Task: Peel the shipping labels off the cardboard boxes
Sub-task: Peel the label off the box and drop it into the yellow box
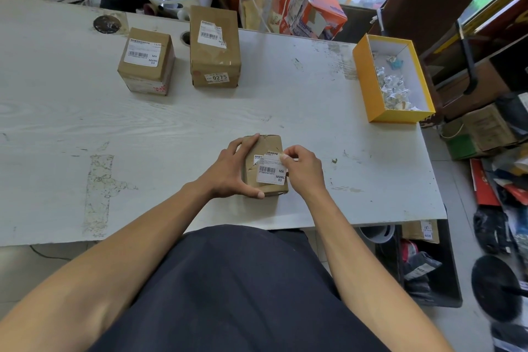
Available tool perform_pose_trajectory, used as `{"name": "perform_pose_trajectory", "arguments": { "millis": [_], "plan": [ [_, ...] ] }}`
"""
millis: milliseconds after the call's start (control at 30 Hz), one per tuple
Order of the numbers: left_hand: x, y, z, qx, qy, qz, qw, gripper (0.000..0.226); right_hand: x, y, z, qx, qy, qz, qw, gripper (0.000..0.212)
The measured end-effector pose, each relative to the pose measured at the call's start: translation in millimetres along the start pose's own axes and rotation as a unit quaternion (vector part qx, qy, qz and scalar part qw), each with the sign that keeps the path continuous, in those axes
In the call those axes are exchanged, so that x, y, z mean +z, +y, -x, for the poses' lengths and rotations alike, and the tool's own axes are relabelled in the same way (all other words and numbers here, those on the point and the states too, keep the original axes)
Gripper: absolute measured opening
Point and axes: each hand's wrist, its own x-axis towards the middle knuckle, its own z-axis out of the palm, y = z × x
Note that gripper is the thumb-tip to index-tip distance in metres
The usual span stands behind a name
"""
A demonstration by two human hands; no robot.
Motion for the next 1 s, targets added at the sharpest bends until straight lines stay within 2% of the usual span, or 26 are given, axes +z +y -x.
{"name": "perform_pose_trajectory", "arguments": {
  "millis": [100,233,467,667,867,1000],
  "plan": [
    [-0.6,0.0,0.1,-0.001,-0.002,0.000,1.000,0.139,-4.1,-0.8,-3.6,0.019,-0.035,-0.029,0.999,0.011],
    [-2.1,3.6,1.6,-0.007,-0.005,-0.006,1.000,0.139,-16.9,-4.2,-2.0,0.073,-0.097,-0.165,0.979,0.011],
    [-2.3,16.5,11.6,-0.034,0.010,-0.026,0.999,0.143,-36.1,-12.0,2.4,0.093,-0.128,-0.220,0.963,0.013],
    [-18.4,25.6,15.9,-0.042,0.034,-0.044,0.998,0.142,-42.4,-26.7,-4.8,0.089,-0.121,-0.211,0.966,0.010],
    [-51.4,36.8,12.0,-0.024,0.050,-0.148,0.987,0.111,-35.8,-40.1,-13.8,0.060,-0.109,-0.148,0.981,0.011],
    [-67.8,43.0,10.2,-0.023,0.037,-0.207,0.977,0.103,-30.9,-47.9,-15.7,0.047,-0.106,-0.132,0.984,0.011]
  ]
}}
